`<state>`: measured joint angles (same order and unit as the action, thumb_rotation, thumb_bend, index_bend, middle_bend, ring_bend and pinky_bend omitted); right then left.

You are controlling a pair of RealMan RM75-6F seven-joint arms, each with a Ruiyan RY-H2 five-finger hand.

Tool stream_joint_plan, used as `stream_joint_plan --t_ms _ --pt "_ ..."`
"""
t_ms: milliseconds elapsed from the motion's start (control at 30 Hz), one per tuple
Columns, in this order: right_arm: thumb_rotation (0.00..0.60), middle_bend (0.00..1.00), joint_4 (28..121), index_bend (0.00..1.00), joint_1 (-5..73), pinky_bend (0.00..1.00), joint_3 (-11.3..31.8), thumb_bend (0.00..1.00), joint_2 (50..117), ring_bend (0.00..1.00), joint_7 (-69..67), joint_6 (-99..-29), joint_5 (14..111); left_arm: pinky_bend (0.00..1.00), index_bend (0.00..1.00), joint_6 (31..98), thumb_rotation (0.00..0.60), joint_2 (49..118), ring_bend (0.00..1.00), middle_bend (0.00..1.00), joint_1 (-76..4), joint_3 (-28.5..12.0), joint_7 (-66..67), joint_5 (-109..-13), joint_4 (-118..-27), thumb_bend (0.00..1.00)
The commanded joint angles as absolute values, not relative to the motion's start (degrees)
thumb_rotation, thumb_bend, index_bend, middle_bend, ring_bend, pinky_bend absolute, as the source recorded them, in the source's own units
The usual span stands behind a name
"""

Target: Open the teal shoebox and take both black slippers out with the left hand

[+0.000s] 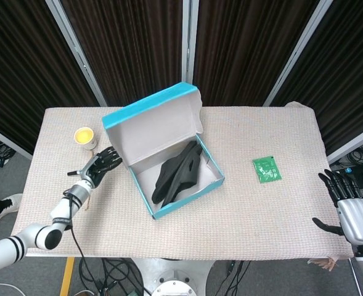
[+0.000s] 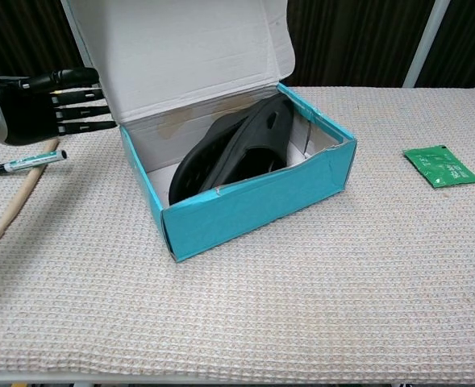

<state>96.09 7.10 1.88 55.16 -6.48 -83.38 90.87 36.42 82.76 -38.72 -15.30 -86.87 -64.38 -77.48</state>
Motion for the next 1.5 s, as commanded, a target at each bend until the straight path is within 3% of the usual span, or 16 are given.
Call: stream_joint_plan --t_ms 33,133,267,367,533,667,733,833,1000,1200,1500 --pt "0.600 0.02 95.74 0.03 6.99 0.00 1.83 0.02 55.30 0.00 -6.87 -83.58 91.02 0.13 0.23 33.05 0.600 81.11 0.09 0.25 -38.54 -18.06 -86.12 -60.15 -79.44 0.47" --pt "0.600 0.02 95.33 0.03 6.91 0.00 1.79 0.02 55.40 0.00 -7.41 -83.75 91.14 0.12 0.16 32.72 0.586 80.88 0.02 0.15 -38.04 -19.17 -83.67 -57.70 -79.78 0.47" --pt "0.600 0.02 94.91 0.03 6.88 0.00 1.80 0.02 55.40 0.00 -7.98 -84.06 91.52 0.11 0.12 37.35 0.468 81.63 0.00 0.08 -37.15 -19.10 -74.91 -54.26 -79.73 0.47" --pt "0.600 0.02 94.72 0.03 6.92 0.00 1.85 0.02 55.33 0.00 -8.17 -84.19 91.67 0.11 0.11 43.24 0.435 82.23 0.00 0.07 -35.90 -18.52 -67.41 -52.91 -80.49 0.47" --pt "0.600 0.02 94.50 0.03 7.03 0.00 1.99 0.02 55.29 0.00 -8.42 -84.21 91.69 0.11 0.11 58.18 0.436 83.28 0.00 0.05 -31.54 -15.54 -53.09 -57.32 -81.15 0.47" --pt "0.600 0.02 94.49 0.04 7.26 0.00 2.05 0.02 55.34 0.00 -8.23 -84.07 91.90 0.15 0.11 62.77 0.568 80.94 0.00 0.05 -31.61 -12.52 -44.48 -67.78 -82.32 0.47" --pt "0.600 0.02 94.55 0.04 7.49 0.00 2.14 0.02 55.37 0.00 -8.02 -84.02 92.19 0.16 0.14 62.82 0.600 79.22 0.00 0.07 -32.50 -11.07 -40.42 -72.41 -83.54 0.47" --pt "0.600 0.02 94.61 0.04 7.62 0.00 2.24 0.02 55.35 0.00 -7.99 -84.25 92.55 0.23 0.20 62.24 0.600 78.51 0.05 0.10 -34.63 -10.24 -34.60 -77.06 -84.58 0.46" --pt "0.600 0.02 94.31 0.04 7.75 0.00 2.19 0.02 55.24 0.00 -8.42 -84.25 92.82 0.26 0.21 56.62 0.600 79.70 0.08 0.12 -40.24 -10.22 -23.93 -79.62 -85.27 0.40" --pt "0.600 0.02 93.19 0.04 7.89 0.00 2.11 0.02 55.42 0.00 -9.60 -83.97 92.65 0.29 0.21 48.96 0.600 83.28 0.11 0.13 -45.53 -11.74 -14.03 -73.71 -84.95 0.35" --pt "0.600 0.02 91.58 0.04 7.99 0.00 2.14 0.02 55.30 0.00 -11.61 -83.96 92.42 0.30 0.19 45.11 0.600 88.30 0.13 0.15 -49.66 -13.42 -0.97 -61.29 -82.93 0.30"
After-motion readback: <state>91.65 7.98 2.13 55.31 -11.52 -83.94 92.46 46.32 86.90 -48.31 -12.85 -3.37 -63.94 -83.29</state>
